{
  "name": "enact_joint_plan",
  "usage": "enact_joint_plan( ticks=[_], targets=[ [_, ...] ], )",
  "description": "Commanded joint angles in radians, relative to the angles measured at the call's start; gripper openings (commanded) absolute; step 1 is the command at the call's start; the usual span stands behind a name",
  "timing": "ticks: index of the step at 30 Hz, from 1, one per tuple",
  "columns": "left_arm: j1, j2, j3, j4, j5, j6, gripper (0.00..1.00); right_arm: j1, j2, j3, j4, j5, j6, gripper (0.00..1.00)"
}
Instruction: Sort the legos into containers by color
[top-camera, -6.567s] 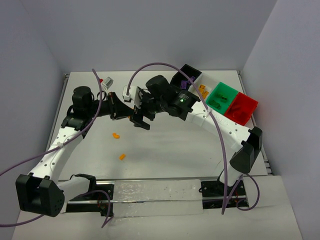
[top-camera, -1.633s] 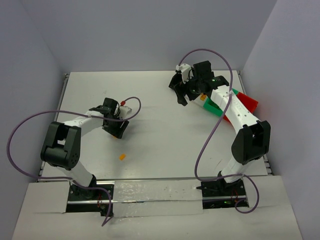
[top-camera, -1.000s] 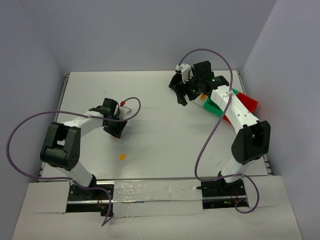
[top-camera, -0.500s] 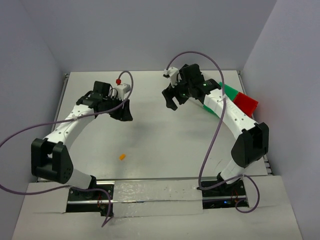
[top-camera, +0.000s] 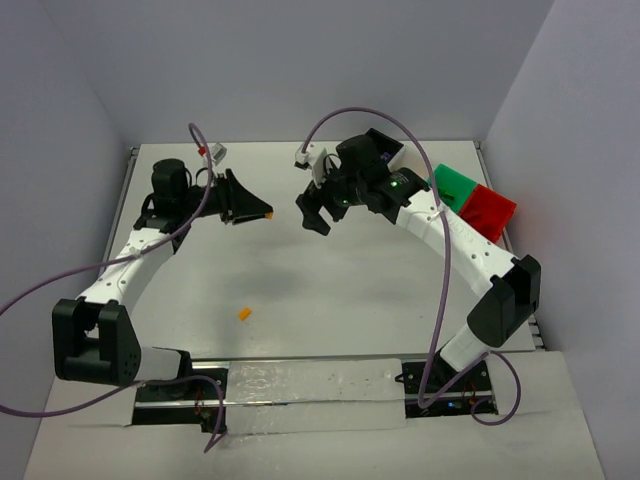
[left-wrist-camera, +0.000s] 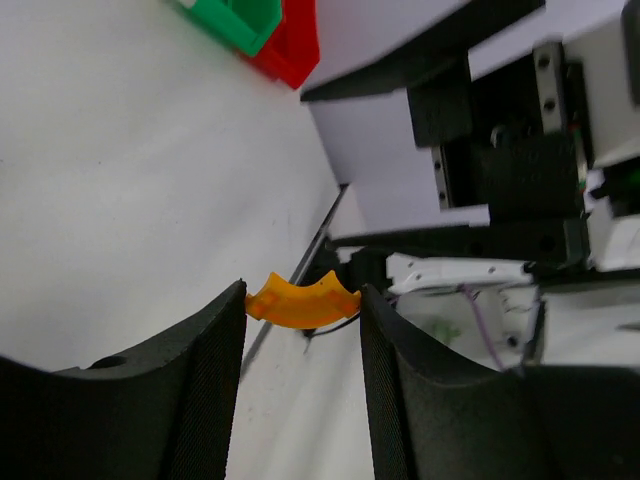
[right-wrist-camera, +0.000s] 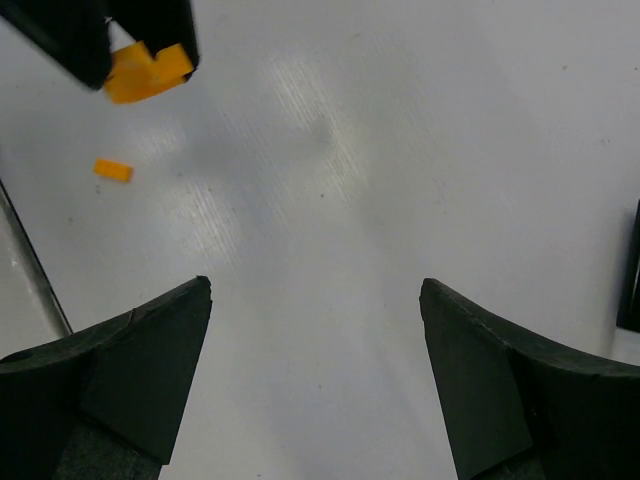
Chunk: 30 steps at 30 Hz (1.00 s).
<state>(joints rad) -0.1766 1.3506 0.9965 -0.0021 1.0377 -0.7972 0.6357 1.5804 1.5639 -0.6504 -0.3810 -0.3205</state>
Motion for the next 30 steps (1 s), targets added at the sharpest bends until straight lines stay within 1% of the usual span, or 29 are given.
enact_joint_plan(
  ticks=[1, 4, 6, 8, 10, 14, 16, 22, 30],
  targets=[
    [0.054, -0.027, -0.059, 0.343, 0.038, -0.386, 0.13, 0.032, -0.059, 0.022, 0.057, 0.025, 0.095, 0.91],
    [0.074, -0.047, -0.125, 0.463, -0.027, -0.545, 0.11, 0.039, -0.065, 0.010, 0.130, 0.062, 0.255, 0.88],
    [0.077, -0.055, -0.148, 0.515, -0.066, -0.610, 0.12, 0.054, -0.072, -0.001, 0.164, 0.090, 0.310, 0.87],
    [0.077, -0.066, -0.150, 0.503, -0.102, -0.634, 0.13, 0.077, -0.074, 0.004, 0.193, 0.140, 0.380, 0.87],
    [0.077, -0.080, -0.141, 0.450, -0.130, -0.620, 0.15, 0.095, -0.071, 0.020, 0.210, 0.172, 0.430, 0.87],
    [0.077, -0.098, -0.146, 0.422, -0.172, -0.627, 0.13, 0.132, -0.043, 0.070, 0.227, 0.244, 0.521, 0.85],
    [0.077, -0.096, -0.152, 0.422, -0.176, -0.646, 0.11, 0.147, -0.001, 0.123, 0.210, 0.221, 0.531, 0.84],
    [0.077, -0.099, -0.170, 0.433, -0.183, -0.668, 0.08, 0.177, 0.029, 0.139, 0.231, 0.199, 0.526, 0.81],
    [0.077, -0.109, -0.207, 0.466, -0.166, -0.695, 0.08, 0.198, 0.115, 0.225, 0.184, 0.232, 0.519, 0.77]
  ],
)
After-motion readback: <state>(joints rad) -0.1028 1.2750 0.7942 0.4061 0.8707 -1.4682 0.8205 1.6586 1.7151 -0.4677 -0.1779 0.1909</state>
